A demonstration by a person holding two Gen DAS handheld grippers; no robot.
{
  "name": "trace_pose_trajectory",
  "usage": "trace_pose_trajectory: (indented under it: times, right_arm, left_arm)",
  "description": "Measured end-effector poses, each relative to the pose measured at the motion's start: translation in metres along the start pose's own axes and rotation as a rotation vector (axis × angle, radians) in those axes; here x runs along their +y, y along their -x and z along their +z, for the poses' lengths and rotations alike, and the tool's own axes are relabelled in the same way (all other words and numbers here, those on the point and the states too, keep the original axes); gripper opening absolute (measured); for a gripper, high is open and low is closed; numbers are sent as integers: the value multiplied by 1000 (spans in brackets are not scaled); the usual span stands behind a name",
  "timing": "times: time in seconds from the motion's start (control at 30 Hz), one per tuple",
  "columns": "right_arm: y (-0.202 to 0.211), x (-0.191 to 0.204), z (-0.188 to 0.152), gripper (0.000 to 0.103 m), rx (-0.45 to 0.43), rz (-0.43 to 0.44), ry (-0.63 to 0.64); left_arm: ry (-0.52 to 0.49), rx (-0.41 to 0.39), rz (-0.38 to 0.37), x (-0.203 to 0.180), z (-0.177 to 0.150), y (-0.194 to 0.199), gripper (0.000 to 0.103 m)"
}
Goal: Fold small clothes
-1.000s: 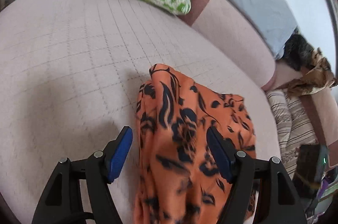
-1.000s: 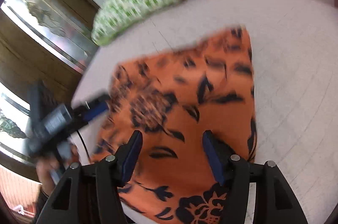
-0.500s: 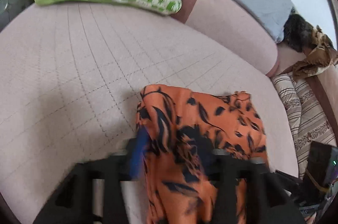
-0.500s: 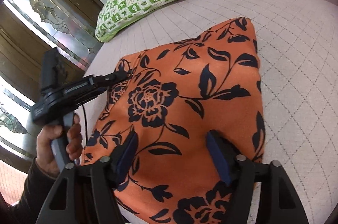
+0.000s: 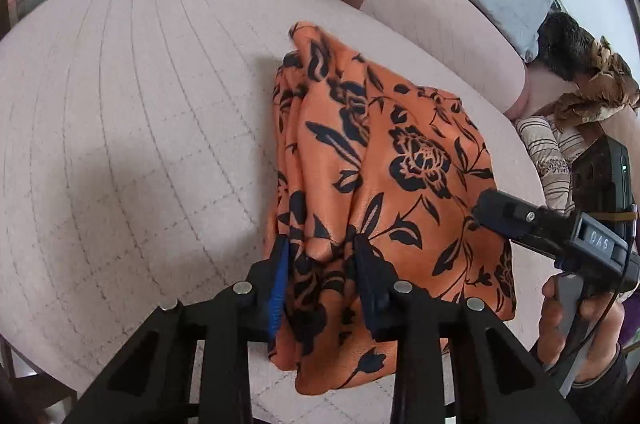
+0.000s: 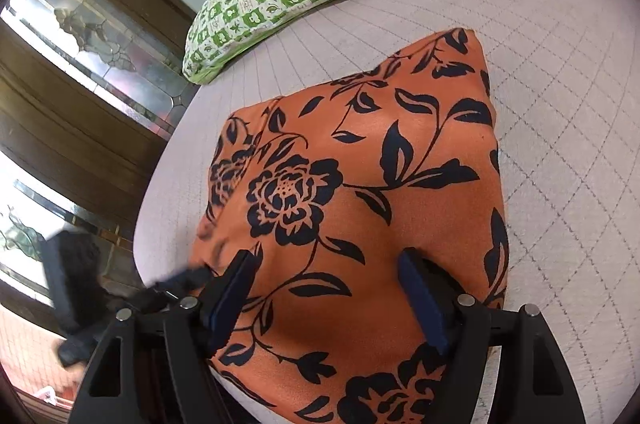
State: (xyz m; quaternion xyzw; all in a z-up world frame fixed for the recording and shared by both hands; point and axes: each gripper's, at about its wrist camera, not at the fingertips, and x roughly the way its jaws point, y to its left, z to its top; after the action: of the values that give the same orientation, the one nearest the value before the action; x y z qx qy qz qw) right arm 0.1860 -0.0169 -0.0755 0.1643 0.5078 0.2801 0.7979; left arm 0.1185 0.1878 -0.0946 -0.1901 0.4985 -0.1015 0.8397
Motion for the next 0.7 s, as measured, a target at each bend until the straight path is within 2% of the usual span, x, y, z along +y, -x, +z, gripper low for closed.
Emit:
trace_pose_trajectory:
  times: [0.1, 0.13, 0.2, 0.23, 0.37, 0.5, 0.6, 0.7]
  right_arm:
    - [-1, -2, 2, 78, 5, 2, -5]
    - [-2, -2, 2, 78, 6, -1, -3]
    - [-3, -1, 2, 80, 7, 0, 0]
    - [-3, 0, 2, 81, 6, 1, 4]
    - [-4, 2, 0, 83, 2, -1, 22]
    - [-4, 3, 0, 83, 1, -2, 26]
    - [-5, 5, 1, 83, 4, -13, 26]
    - [-6, 7, 0, 84, 6, -23, 31]
  left_arm:
    - [-23, -30, 4, -6, 3, 12, 30]
    - [-40, -28, 13, -7, 2, 11, 34]
    - [-30, 11, 31, -2, 0, 0, 50]
    - [-18, 5, 33, -1, 0, 2, 50]
    - [-55, -99, 51, -11, 2, 22, 57]
    - [-87, -163, 178, -21, 9, 34, 61]
    - [-73, -187, 202, -22, 12, 40, 66]
    - [-79, -186, 233, -24, 13, 41, 67]
